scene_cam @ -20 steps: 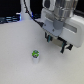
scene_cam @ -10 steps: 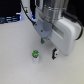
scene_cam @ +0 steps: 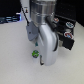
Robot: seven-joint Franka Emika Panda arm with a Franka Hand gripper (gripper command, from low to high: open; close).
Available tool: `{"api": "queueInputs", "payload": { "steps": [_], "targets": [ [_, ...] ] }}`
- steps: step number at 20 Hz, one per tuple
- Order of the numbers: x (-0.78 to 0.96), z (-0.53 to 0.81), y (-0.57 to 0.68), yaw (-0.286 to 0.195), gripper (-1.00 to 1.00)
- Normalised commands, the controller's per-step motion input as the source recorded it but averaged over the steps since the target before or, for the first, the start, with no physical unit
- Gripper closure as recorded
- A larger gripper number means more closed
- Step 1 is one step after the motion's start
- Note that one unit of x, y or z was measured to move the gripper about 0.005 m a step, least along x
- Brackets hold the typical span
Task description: Open the kcup holder, insert the kcup into the holder, and close the kcup holder
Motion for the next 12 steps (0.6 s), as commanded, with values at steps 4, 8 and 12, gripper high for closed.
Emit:
{"api": "queueInputs", "payload": {
  "steps": [4, 8, 12],
  "targets": [
    [0.17, -0.23, -0.2, -0.178, -1.0],
    [0.09, -0.15, -0.03, -0.138, -1.0],
    [-0.11, 0.0, 0.02, -0.055, -1.0]
  ]
}}
